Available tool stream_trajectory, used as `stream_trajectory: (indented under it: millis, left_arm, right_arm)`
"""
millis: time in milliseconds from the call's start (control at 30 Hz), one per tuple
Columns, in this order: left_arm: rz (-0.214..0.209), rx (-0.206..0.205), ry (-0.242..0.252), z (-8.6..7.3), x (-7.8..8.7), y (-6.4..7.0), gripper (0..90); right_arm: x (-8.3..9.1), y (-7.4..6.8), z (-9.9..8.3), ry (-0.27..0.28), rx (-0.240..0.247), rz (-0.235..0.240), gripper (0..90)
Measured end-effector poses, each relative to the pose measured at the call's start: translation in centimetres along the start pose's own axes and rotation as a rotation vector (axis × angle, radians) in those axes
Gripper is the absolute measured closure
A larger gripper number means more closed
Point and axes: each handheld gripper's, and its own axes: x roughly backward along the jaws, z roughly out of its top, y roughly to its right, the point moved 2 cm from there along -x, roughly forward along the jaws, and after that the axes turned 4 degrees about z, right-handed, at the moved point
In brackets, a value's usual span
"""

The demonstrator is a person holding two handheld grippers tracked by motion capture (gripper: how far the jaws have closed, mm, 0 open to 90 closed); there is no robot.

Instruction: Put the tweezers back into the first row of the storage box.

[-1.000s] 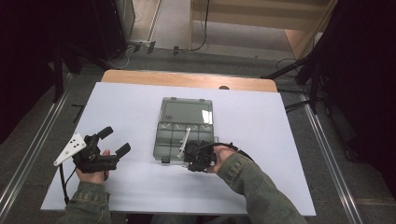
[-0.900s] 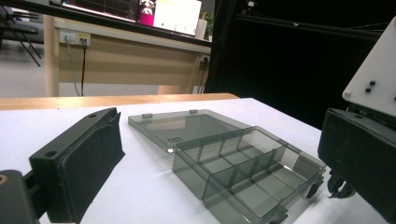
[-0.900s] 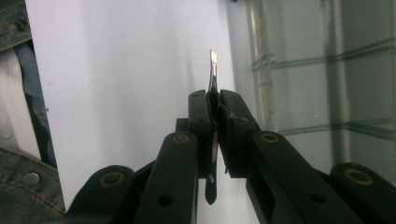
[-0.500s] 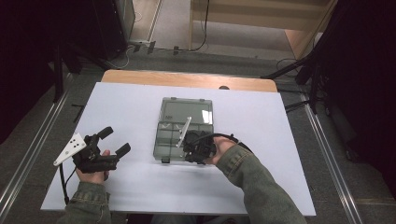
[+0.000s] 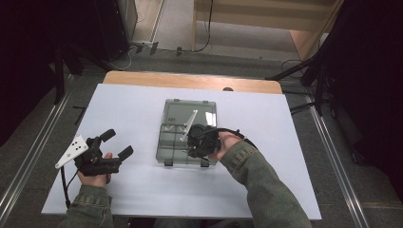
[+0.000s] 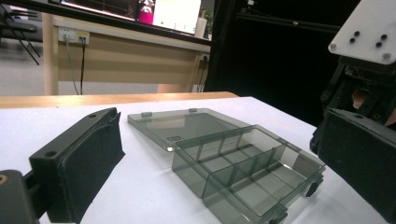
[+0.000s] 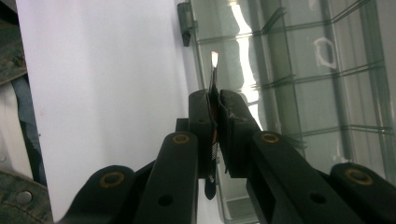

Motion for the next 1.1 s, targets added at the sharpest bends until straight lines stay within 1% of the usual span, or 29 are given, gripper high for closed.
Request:
stream_trajectory:
  millis: [133, 267, 333, 400, 500, 600, 633, 733, 800, 867, 933, 967, 1100]
  left_arm:
    - [0.001, -0.001, -0.001, 0.0, 0.0, 0.0, 0.0]
    - [0.002, 0.001, 0.003, 0.0, 0.0, 0.0, 0.0]
    - [0.002, 0.002, 0.004, 0.0, 0.0, -0.1, 0.0]
    - [0.003, 0.002, 0.006, 0.1, 0.1, -0.1, 0.0]
    - [0.004, 0.002, 0.005, 0.1, 0.1, -0.1, 0.0]
    - [0.002, 0.002, 0.005, 0.1, 0.1, -0.1, 0.0]
    - [0.004, 0.001, 0.005, 0.1, 0.1, -0.1, 0.0]
    - [0.006, 0.002, 0.005, 0.1, 0.1, -0.2, 0.0]
    - [0.005, 0.002, 0.006, 0.1, 0.1, -0.2, 0.0]
    - [0.004, 0.001, 0.006, 0.1, 0.1, -0.1, 0.0]
    - [0.003, 0.001, 0.006, 0.1, 0.1, -0.1, 0.0]
    - [0.004, 0.001, 0.005, 0.1, 0.1, -0.1, 0.0]
    - [0.005, 0.005, 0.003, 0.0, 0.1, -0.2, 0.0]
  right_arm:
    - [0.2, 0.8, 0.1, 0.013, -0.012, -0.009, 86.0]
    - [0.3, 1.6, 0.2, 0.012, -0.023, -0.026, 85.9]
    - [0.4, 2.0, 0.3, 0.018, -0.025, -0.053, 85.9]
    - [0.5, 2.4, 0.4, 0.024, -0.035, -0.065, 85.9]
    - [0.7, 3.1, 0.4, 0.048, -0.039, -0.084, 85.9]
    - [0.6, 3.8, 0.3, 0.057, -0.059, -0.134, 85.8]
    - [0.5, 4.1, 0.3, 0.059, -0.055, -0.15, 85.8]
    - [0.3, 4.9, 0.3, 0.073, -0.058, -0.188, 85.8]
    - [0.0, 5.3, 0.4, 0.079, -0.065, -0.204, 85.8]
    - [-0.5, 5.7, 0.5, 0.074, -0.065, -0.207, 85.8]
    - [-1.3, 6.0, 0.6, 0.057, -0.055, -0.21, 85.7]
    - [-1.5, 6.1, 0.6, 0.048, -0.06, -0.211, 85.7]
    - [-2.2, 6.7, 0.8, 0.045, -0.078, -0.207, 85.7]
